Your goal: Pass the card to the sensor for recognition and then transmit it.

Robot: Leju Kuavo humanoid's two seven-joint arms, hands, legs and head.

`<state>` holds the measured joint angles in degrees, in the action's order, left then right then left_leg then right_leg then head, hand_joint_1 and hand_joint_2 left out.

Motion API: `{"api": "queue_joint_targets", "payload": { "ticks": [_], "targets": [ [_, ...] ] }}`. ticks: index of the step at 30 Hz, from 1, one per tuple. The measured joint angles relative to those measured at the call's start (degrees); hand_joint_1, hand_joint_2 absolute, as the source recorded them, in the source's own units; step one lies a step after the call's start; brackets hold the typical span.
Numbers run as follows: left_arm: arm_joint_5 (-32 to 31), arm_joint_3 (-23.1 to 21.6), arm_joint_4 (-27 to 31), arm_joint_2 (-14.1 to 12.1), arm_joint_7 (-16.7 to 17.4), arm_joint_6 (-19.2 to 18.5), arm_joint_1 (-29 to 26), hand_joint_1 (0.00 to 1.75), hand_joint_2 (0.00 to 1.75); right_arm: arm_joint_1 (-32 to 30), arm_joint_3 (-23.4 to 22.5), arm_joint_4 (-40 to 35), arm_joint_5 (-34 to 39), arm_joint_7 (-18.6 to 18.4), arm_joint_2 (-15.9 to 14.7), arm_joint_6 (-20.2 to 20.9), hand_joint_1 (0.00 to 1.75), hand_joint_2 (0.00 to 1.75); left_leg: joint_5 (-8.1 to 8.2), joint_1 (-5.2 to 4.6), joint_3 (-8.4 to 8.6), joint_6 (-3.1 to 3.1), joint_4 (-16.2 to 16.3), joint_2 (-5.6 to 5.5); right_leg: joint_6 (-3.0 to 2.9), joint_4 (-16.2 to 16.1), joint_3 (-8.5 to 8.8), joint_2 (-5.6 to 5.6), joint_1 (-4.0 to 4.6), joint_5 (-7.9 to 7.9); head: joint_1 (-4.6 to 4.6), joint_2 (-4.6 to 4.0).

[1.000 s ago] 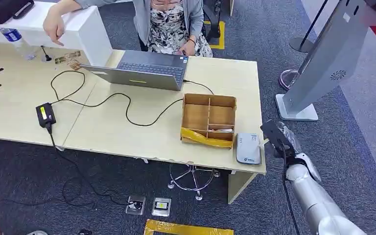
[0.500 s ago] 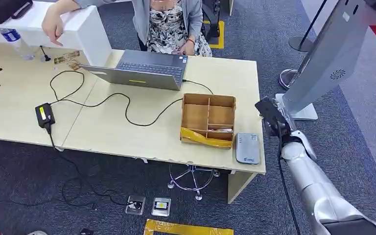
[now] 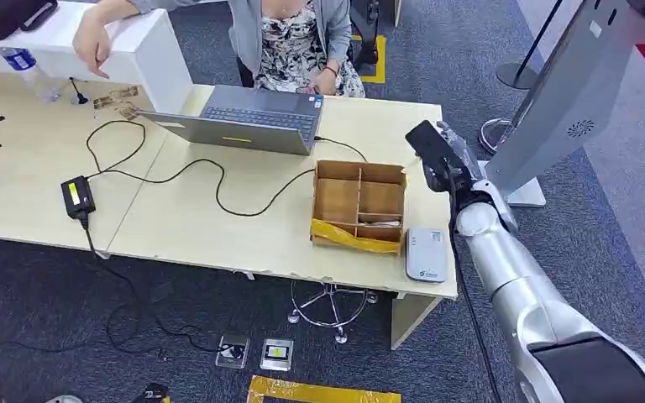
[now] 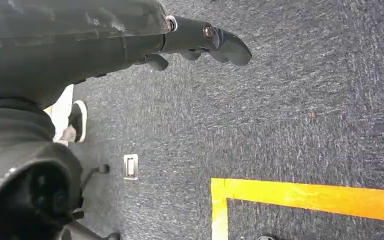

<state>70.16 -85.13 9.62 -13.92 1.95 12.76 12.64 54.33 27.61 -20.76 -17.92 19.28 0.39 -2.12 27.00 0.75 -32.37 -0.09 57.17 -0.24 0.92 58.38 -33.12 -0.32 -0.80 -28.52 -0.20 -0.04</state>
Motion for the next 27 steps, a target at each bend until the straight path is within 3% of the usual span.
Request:
{"api": "queue_joint_targets", "payload": {
  "ticks": [3,27],
  "targets": [
    [0.24,0.0,-0.02,0.0,0.48,0.09,-0.12,0.0,0.0,0.55,0.04,-0.07,-0.76,-2.08,1.11,-0.07,1.75,1.75,0.02,-0.02,0.0,0.01,0.0,0.01,0.0,-0.02,0.0,0.03,-0.03,0.0,0.0,0.0],
    [-0.07,-0.2,-0.07,-0.81,0.22,-2.05,1.18,0.0,0.0,0.74,1.01,-1.36,-2.14,-5.44,1.38,-2.19,1.75,1.75,0.01,0.0,0.03,0.01,0.01,0.01,0.0,-0.02,-0.02,0.04,0.0,0.0,0.0,0.0]
  ]
}}
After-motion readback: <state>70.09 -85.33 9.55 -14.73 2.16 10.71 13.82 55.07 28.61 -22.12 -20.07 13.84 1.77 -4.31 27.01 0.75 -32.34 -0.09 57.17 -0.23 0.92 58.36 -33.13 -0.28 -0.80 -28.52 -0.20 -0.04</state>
